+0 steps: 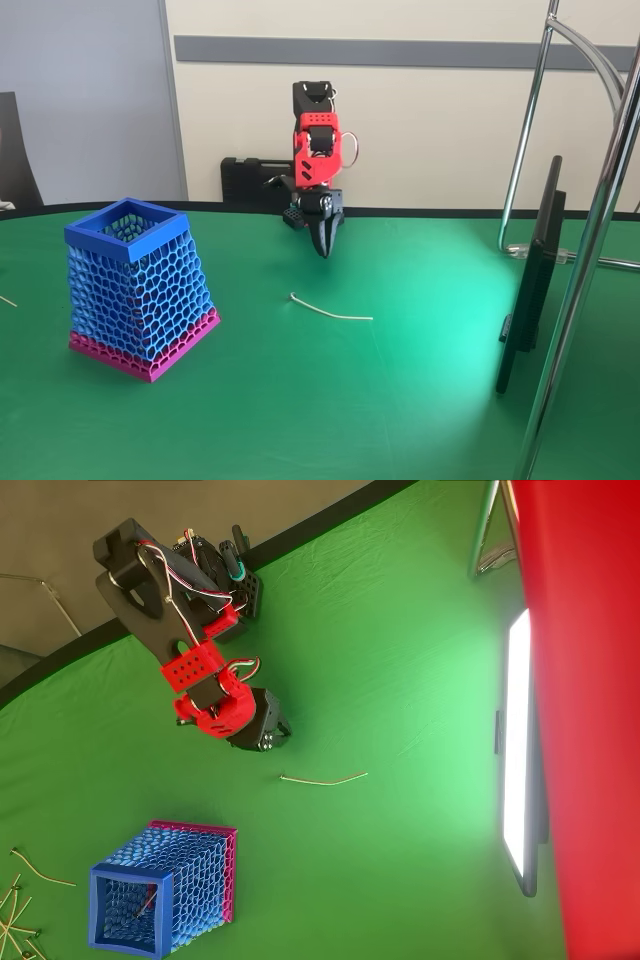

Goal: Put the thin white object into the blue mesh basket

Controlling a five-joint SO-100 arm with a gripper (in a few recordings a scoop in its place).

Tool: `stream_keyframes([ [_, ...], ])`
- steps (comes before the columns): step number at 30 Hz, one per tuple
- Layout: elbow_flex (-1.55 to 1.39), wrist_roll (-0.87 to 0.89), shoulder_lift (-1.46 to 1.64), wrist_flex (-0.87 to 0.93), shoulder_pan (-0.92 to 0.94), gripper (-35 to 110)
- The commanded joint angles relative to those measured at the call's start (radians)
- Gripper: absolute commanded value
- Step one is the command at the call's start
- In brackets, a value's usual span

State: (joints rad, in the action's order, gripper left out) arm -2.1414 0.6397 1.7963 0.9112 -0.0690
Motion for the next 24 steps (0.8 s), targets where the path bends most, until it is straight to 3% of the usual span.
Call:
stream_keyframes([
  [1,0.109,0.009,-0.074,0.009,0.02,0],
  [12,0.298,0.074,-0.285,0.023,0.074,13],
  [24,0.442,0.16,-0.439,0.063,0.115,14],
])
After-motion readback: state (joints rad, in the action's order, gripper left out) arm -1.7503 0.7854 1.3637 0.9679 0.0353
